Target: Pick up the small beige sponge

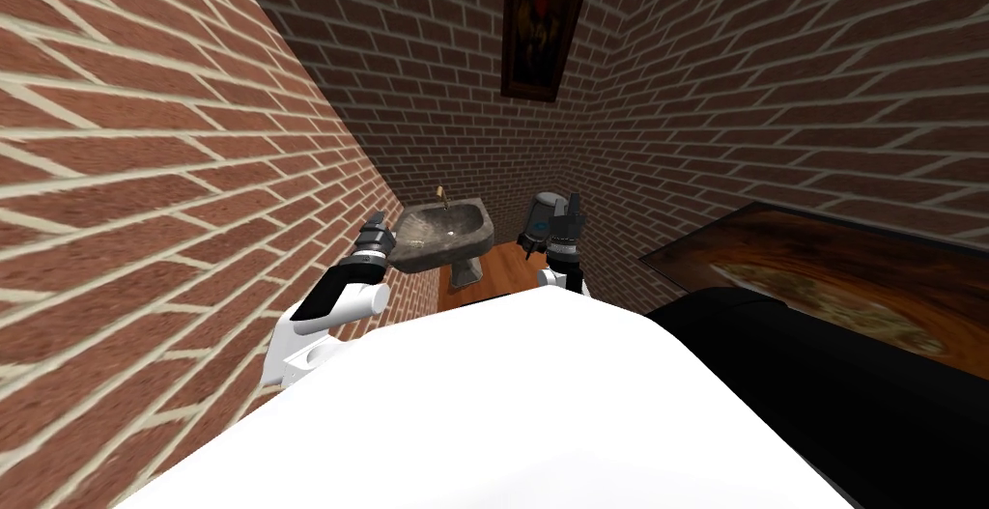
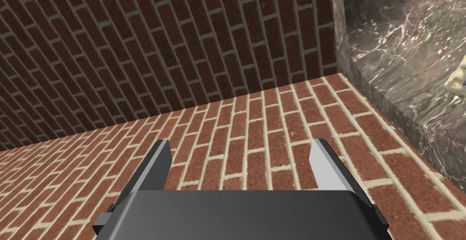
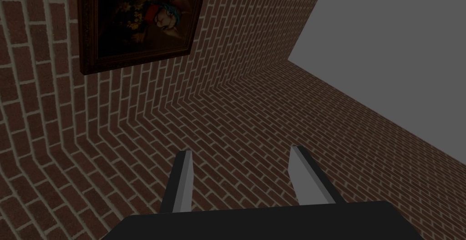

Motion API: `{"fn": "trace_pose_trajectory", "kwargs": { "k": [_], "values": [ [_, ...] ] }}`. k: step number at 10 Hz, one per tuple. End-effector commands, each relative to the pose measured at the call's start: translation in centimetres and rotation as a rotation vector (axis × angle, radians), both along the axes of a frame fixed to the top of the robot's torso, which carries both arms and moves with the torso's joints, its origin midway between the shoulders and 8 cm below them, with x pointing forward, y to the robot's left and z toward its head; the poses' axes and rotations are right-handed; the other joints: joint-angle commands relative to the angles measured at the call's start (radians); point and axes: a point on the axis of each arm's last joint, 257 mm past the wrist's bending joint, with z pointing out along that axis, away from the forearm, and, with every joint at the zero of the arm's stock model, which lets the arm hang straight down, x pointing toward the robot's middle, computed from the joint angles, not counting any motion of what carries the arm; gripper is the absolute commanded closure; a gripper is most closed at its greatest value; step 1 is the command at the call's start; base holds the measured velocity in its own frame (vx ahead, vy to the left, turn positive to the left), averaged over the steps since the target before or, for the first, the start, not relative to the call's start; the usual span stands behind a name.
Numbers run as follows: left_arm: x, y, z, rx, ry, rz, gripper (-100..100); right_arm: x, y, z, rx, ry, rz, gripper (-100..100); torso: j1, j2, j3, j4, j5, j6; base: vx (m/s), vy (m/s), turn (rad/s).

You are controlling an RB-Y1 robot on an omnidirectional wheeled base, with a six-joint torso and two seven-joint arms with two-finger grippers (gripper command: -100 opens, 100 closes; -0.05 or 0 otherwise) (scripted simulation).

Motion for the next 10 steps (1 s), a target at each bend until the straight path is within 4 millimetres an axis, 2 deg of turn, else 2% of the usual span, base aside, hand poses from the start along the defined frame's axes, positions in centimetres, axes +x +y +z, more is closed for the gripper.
{"fn": "trace_pose_trajectory", "kwargs": {
  "k": [1, 3, 4, 10],
  "values": [
    [0.3, -0.1, -0.2, -0.003, 0.027, 0.003, -100, 0.0, 0.0, 0.0, 0.0, 0.0, 0.0, 0, 0.0, 0.0, 0.0, 0.0, 0.0, 0.0, 0.037, -0.016, -0.013],
    [0.3, 0.2, -1.4, -0.008, 0.072, 0.014, -100, 0.0, 0.0, 0.0, 0.0, 0.0, 0.0, 0, 0.0, -0.001, 0.0, 0.0, 0.0, 0.0, 0.021, -0.011, -0.004],
    [0.5, 0.1, -1.1, -0.01, 0.08, 0.012, -100, 0.0, 0.0, 0.0, 0.0, 0.0, 0.0, 0, 0.0, 0.0, 0.0, 0.0, 0.0, 0.0, 0.024, -0.014, -0.011],
    [0.5, 0.4, -3.3, -0.026, 0.199, 0.032, -100, 0.0, 0.0, 0.0, 0.0, 0.0, 0.0, 0, 0.0, -0.001, 0.0, 0.0, 0.0, 0.0, 0.025, -0.009, -0.005]
  ]
}}
